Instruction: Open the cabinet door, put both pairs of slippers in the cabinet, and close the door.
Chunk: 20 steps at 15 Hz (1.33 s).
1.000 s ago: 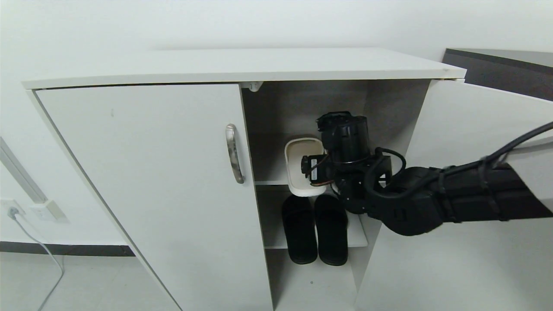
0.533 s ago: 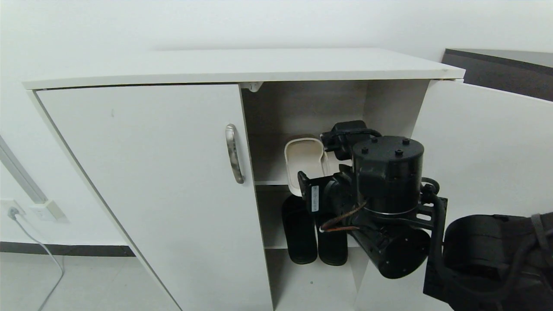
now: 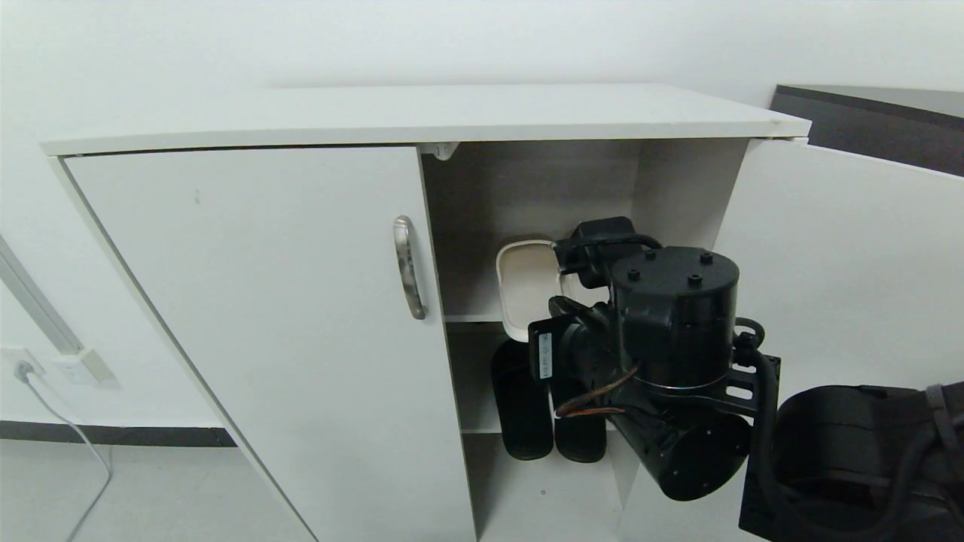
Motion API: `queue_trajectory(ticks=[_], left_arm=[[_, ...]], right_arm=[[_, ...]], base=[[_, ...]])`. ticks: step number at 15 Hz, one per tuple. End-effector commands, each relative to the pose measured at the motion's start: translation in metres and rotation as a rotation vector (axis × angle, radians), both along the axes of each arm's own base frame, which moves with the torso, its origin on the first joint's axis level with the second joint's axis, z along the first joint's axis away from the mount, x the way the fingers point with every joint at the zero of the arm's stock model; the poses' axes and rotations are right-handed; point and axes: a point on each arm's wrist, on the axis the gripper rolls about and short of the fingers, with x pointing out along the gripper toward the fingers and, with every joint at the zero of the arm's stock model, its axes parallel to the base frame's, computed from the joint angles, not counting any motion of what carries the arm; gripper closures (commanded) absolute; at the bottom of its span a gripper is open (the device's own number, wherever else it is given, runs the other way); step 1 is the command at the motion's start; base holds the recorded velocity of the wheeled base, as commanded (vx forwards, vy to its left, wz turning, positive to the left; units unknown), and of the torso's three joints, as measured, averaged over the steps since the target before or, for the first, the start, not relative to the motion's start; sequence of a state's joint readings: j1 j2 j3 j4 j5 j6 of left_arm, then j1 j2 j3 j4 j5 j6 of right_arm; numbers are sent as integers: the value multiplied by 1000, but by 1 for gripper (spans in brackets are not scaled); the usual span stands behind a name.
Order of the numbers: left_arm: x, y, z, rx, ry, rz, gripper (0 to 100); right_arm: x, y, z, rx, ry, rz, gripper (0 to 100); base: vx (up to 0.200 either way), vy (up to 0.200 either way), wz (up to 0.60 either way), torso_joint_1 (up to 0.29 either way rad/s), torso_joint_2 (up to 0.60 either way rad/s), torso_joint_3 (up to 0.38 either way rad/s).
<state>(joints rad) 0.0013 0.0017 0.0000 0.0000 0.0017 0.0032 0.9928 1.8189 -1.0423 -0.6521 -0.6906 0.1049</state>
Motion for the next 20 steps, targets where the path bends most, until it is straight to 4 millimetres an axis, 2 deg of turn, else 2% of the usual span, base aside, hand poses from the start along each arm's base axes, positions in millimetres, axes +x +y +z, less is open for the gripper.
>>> queue_trajectory(ticks=[1,20], left_arm=[[0,0,0,0,0,0,100],[0,0,0,-2,0,0,100]], right_arm=[[0,1,-1,-5,0,0,100],[1,-1,-10,-24,12,-9,100]], base=[[-200,0,0,-2,-2,7],[-200,0,0,2,5,2]])
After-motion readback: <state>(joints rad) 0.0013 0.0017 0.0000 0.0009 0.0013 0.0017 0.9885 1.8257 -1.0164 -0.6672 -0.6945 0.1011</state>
